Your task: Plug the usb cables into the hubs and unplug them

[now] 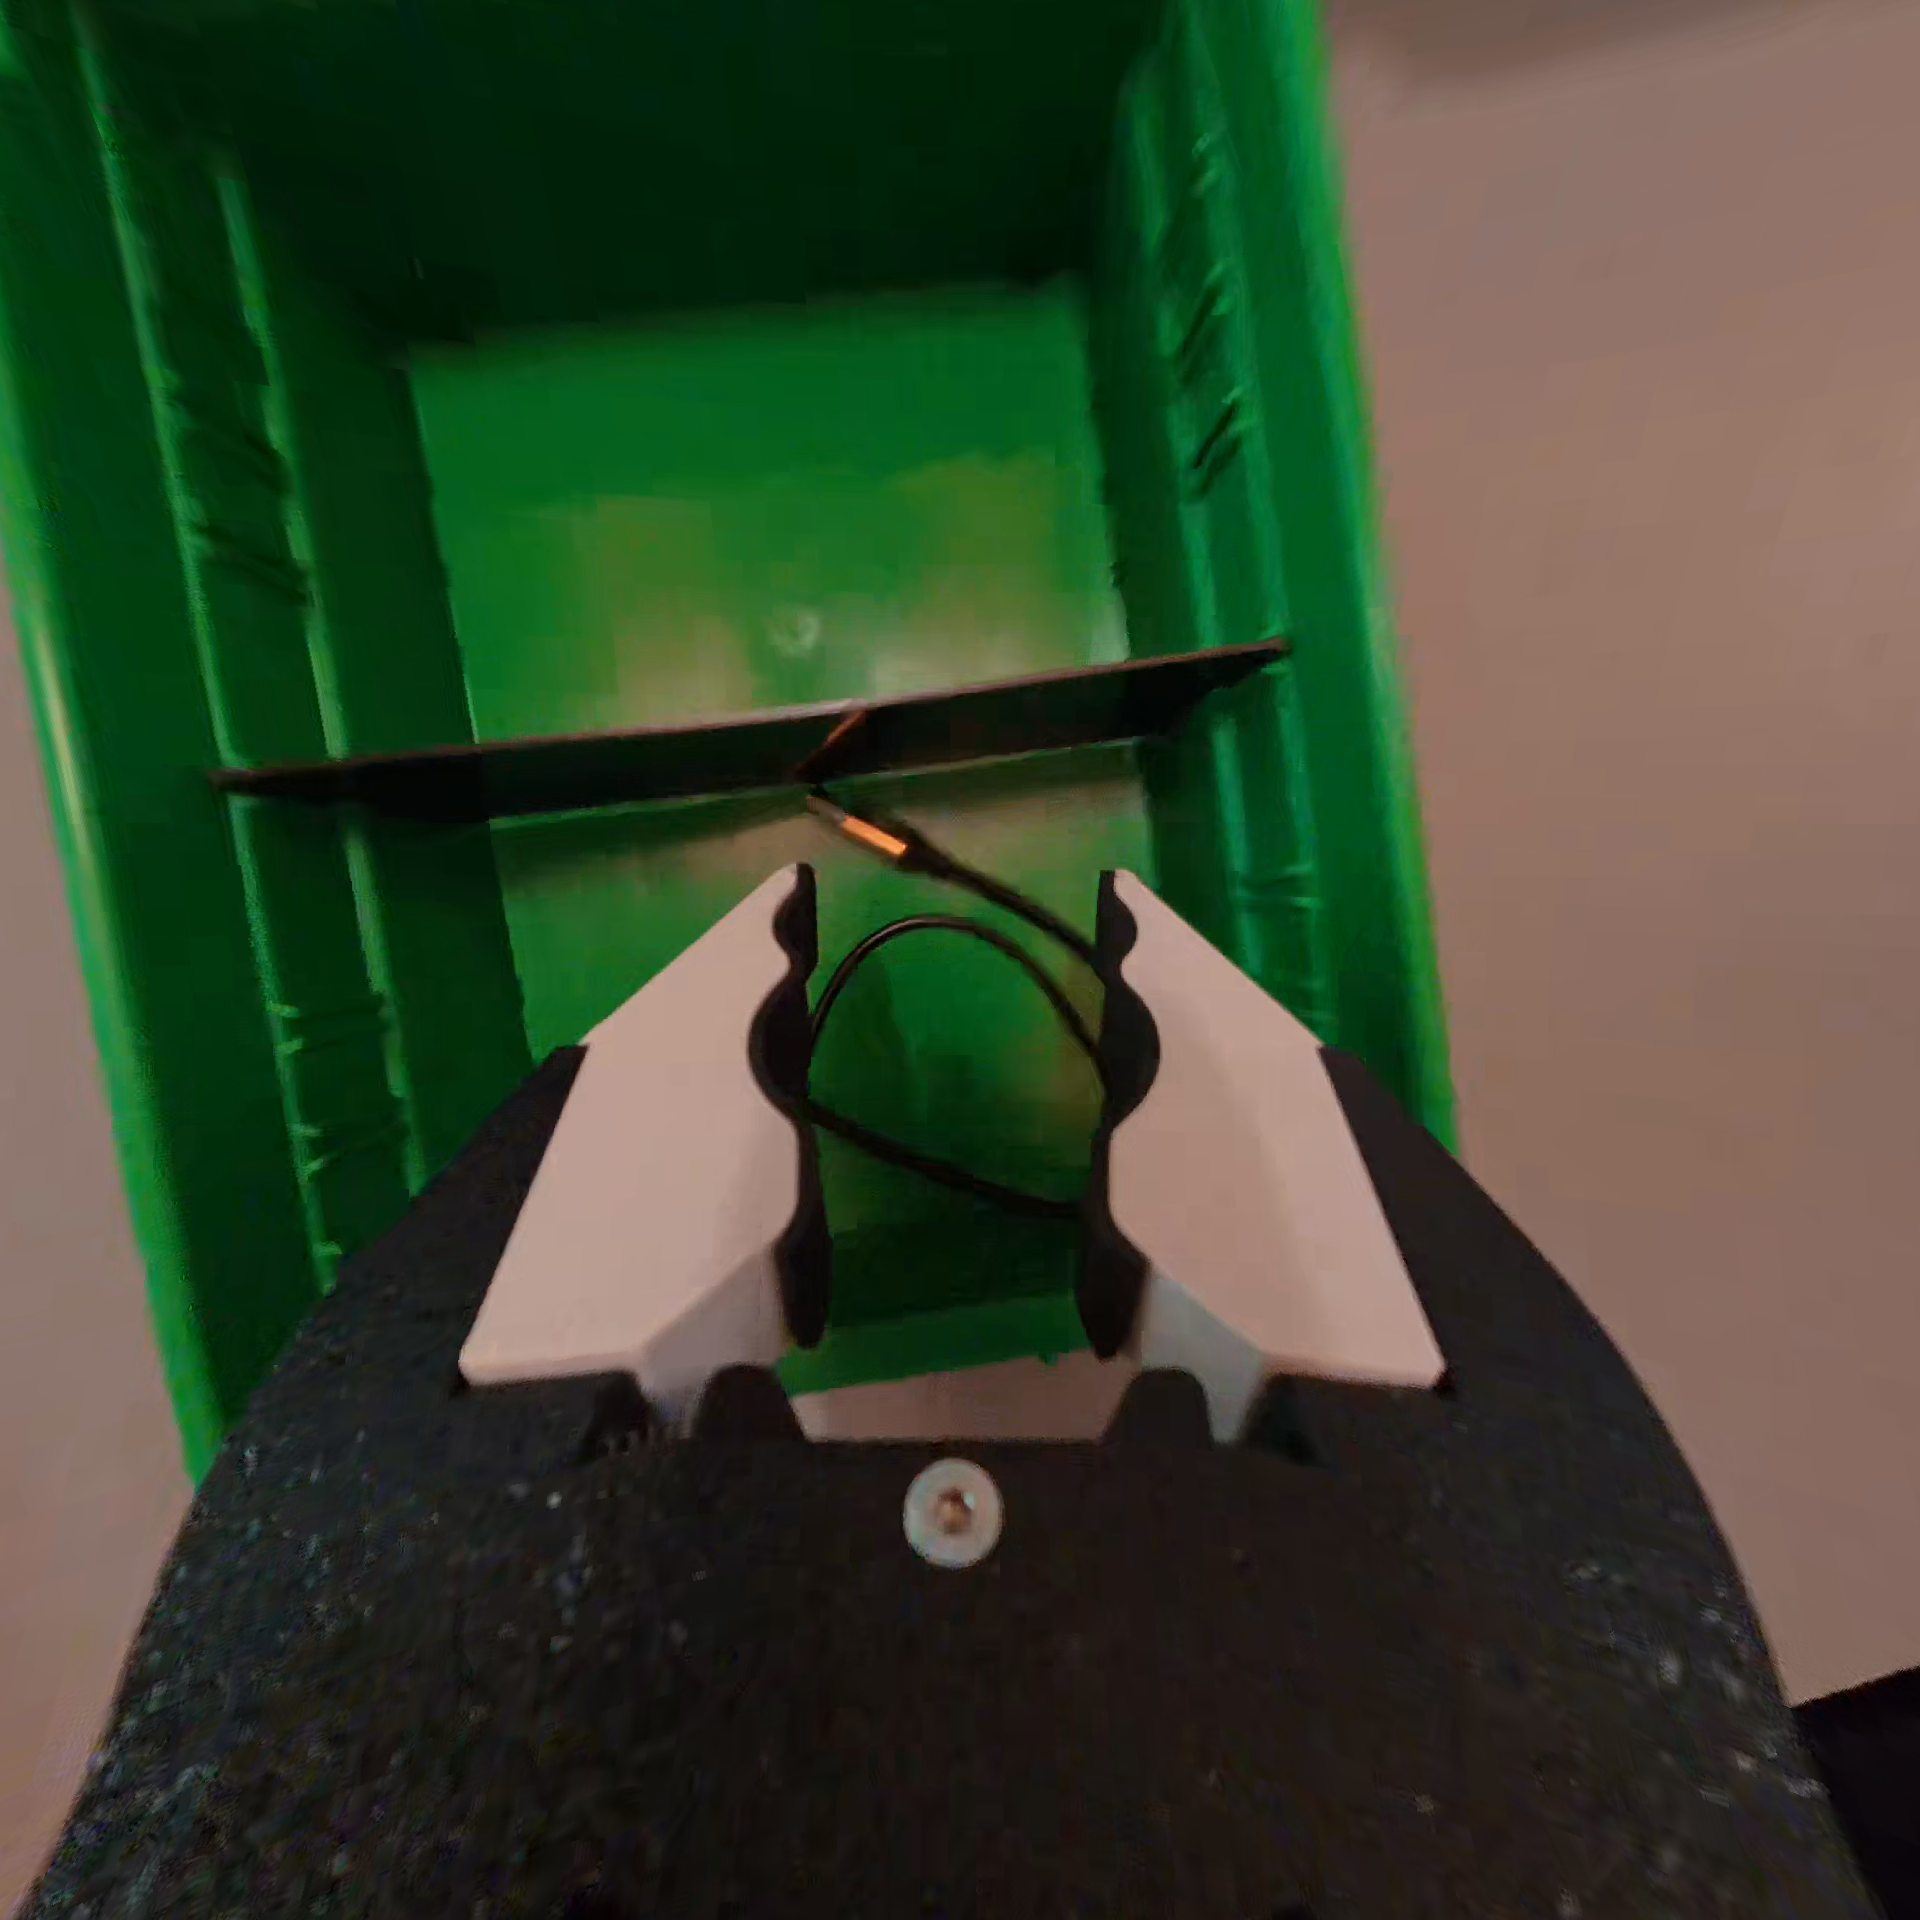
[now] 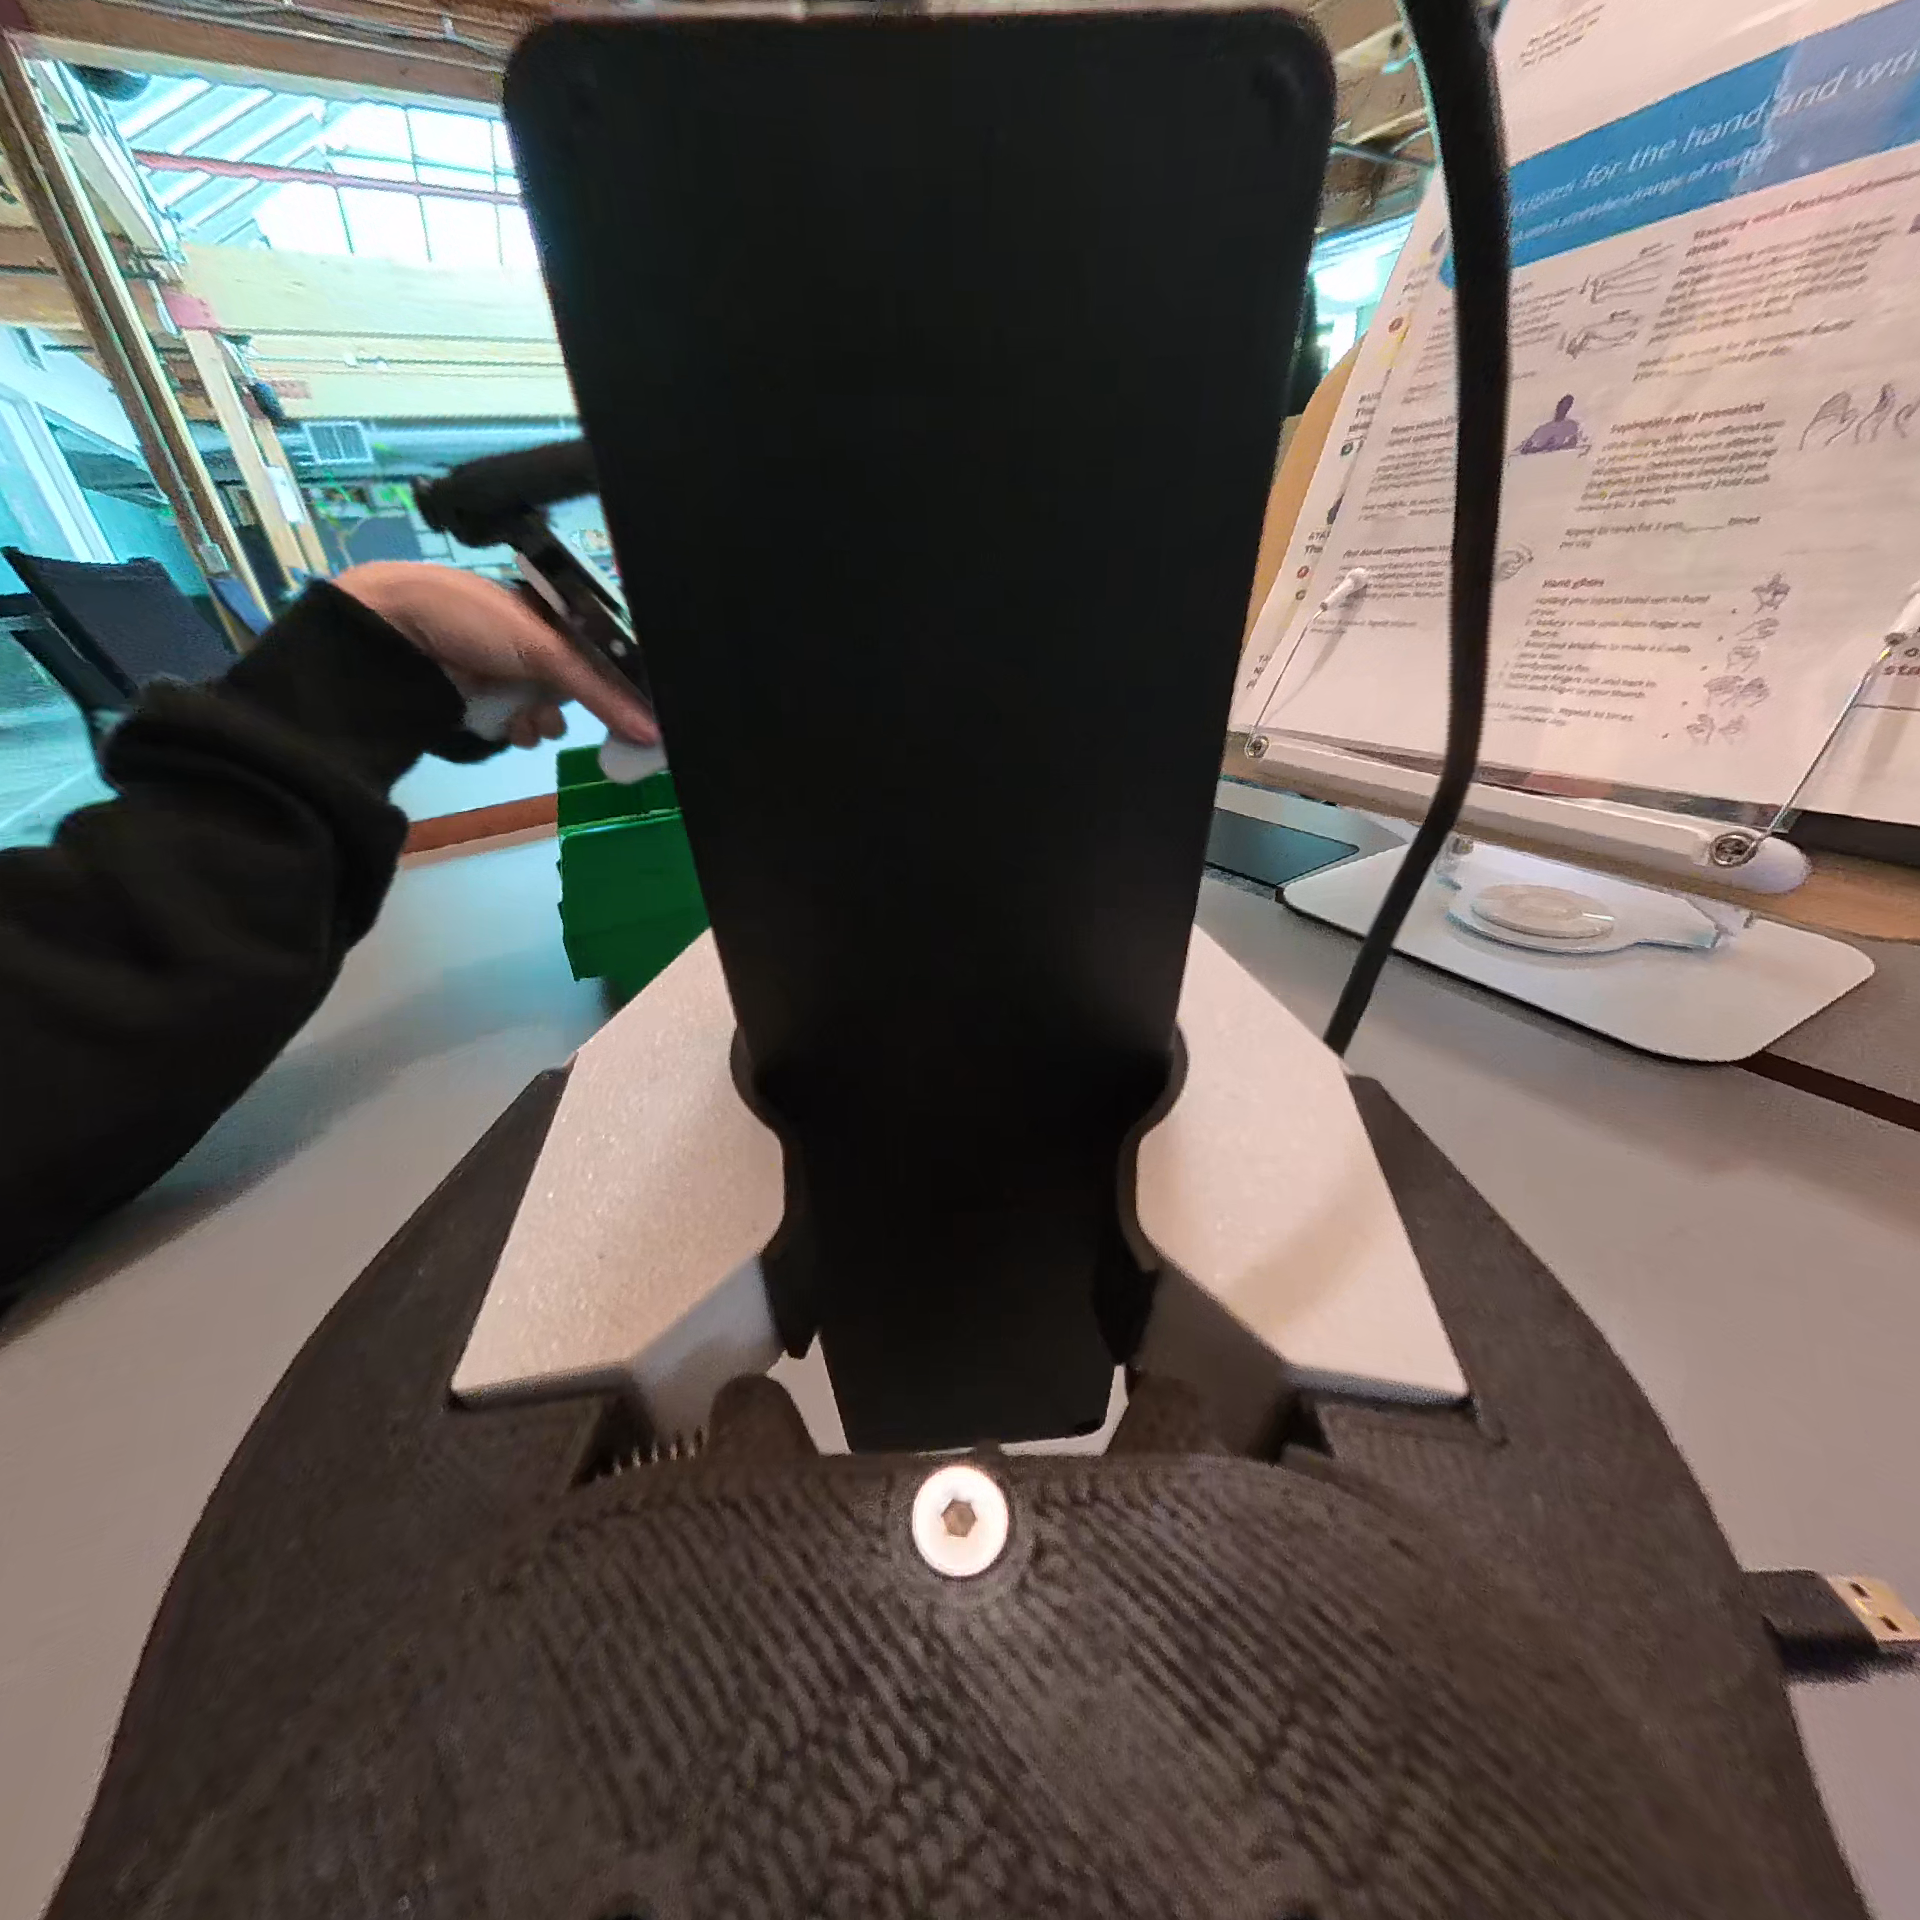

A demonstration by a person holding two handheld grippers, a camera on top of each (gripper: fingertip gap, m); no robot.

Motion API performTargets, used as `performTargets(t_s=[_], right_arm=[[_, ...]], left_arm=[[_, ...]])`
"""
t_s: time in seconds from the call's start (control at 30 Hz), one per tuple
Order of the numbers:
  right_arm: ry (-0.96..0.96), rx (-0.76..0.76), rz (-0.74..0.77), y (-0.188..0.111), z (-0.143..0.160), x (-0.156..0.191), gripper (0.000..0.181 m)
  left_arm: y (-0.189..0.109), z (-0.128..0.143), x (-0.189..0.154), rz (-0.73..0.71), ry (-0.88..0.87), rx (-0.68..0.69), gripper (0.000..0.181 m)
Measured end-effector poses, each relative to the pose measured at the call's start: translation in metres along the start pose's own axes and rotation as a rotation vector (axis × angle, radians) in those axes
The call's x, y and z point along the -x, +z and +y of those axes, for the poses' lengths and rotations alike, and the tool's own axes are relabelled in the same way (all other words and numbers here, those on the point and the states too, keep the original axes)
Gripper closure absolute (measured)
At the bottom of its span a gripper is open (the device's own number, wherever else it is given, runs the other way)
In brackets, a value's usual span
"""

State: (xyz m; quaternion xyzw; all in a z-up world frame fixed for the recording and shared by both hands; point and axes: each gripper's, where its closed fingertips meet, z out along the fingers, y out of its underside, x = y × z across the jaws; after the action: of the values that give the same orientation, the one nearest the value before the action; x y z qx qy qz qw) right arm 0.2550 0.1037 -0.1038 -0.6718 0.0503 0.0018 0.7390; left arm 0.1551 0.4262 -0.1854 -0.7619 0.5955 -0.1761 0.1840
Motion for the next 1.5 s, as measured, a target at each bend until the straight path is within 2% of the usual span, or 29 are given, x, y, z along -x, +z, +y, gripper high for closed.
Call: performTargets(t_s=[0.03,0.13,0.27,0.33,0.43,0.5,0.57,0.63,0.73,0.87,0.9,1.07,1.5], right_arm=[[0.002,-0.001,0.003,0.000,0.000,-0.001,0.118],[0.004,-0.002,0.008,-0.001,0.000,-0.002,0.118],[0.004,-0.001,0.006,-0.001,0.000,-0.002,0.118],[0.005,-0.007,-0.006,-0.001,-0.001,0.000,0.118],[0.001,-0.003,-0.007,-0.001,0.000,0.000,0.118],[-0.002,-0.001,0.003,-0.002,0.001,-0.003,0.118],[-0.002,-0.001,0.008,-0.004,0.000,-0.005,0.118],[0.003,-0.011,0.011,-0.006,-0.002,-0.007,0.118],[0.005,-0.012,0.011,-0.007,-0.002,-0.008,0.118],[0.009,-0.011,0.009,-0.007,-0.002,-0.009,0.118],[0.010,-0.008,0.005,-0.007,-0.001,-0.008,0.118],[0.002,0.005,-0.002,-0.005,0.002,-0.006,0.118],[-0.002,0.008,0.000,-0.006,0.003,-0.007,0.118]], left_arm=[[0.011,0.007,0.008,-0.027,-0.020,0.053,0.128],[0.038,0.016,0.009,0.014,-0.067,0.115,0.127],[0.060,0.036,0.023,-0.036,-0.096,0.234,0.127],[0.062,0.033,0.021,-0.016,-0.103,0.211,0.130],[0.062,0.031,0.015,0.015,-0.049,0.208,0.149],[0.059,0.030,0.022,-0.032,-0.029,0.204,0.160],[0.057,0.023,0.013,0.028,-0.019,0.159,0.171],[0.054,0.015,0.020,-0.011,-0.066,0.114,0.181],[0.046,0.005,0.026,-0.031,-0.143,0.040,0.161],[0.055,0.020,0.023,-0.021,-0.169,0.125,0.131],[0.061,0.023,0.021,-0.015,-0.177,0.149,0.130],[0.064,0.030,0.029,-0.118,-0.117,0.205,0.147],[0.053,0.033,0.032,-0.062,-0.074,0.198,0.170]])
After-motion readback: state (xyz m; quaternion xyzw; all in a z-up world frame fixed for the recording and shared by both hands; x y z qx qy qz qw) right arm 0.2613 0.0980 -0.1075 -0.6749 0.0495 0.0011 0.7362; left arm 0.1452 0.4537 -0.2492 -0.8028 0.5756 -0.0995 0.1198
